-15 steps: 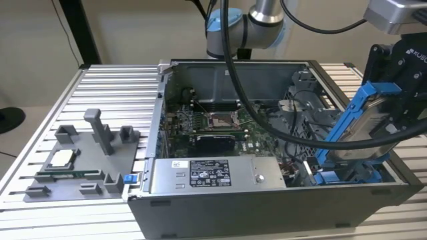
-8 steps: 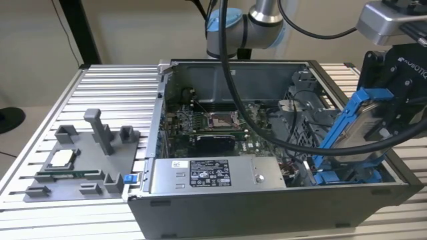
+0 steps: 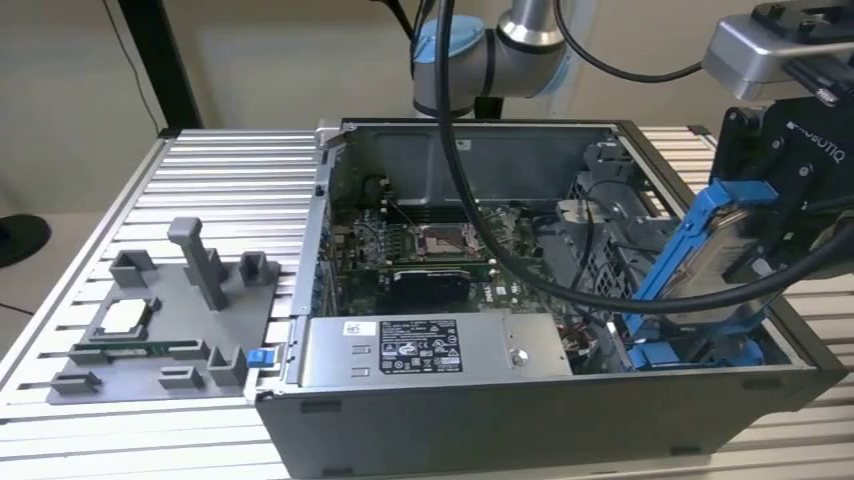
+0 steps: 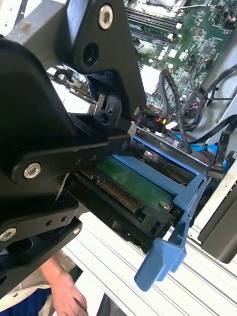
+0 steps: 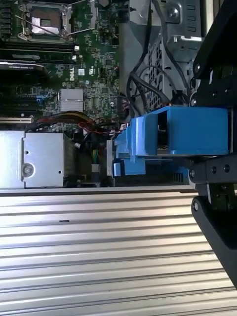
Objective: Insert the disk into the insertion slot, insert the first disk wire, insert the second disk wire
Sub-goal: 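Insert the disk into the insertion slot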
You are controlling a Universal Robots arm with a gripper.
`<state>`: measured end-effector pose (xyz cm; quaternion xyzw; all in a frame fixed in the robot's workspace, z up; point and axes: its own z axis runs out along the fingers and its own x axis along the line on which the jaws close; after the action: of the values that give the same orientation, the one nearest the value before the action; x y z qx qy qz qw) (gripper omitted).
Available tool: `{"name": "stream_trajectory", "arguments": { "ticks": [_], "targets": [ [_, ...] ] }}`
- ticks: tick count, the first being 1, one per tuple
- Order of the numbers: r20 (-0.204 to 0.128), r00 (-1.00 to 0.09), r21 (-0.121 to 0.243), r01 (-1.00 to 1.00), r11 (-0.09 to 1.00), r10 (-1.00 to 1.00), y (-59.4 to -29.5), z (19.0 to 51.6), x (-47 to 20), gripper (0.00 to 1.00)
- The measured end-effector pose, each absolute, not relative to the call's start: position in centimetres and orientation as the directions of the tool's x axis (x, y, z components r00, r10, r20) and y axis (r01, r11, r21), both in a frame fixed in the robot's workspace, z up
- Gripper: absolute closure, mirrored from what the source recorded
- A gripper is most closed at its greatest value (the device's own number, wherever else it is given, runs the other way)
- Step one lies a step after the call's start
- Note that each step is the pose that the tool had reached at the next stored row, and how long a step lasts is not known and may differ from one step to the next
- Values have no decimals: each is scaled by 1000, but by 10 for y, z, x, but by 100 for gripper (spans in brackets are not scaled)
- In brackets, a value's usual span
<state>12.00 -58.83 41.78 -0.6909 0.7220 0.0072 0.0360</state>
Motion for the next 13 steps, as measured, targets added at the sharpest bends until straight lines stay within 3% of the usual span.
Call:
{"name": "stream_trajectory", "arguments": {
  "ticks": [13],
  "targets": [
    [-63, -62, -41, -997, 64, -996, -585, 407, 119, 100]
  ]
}}
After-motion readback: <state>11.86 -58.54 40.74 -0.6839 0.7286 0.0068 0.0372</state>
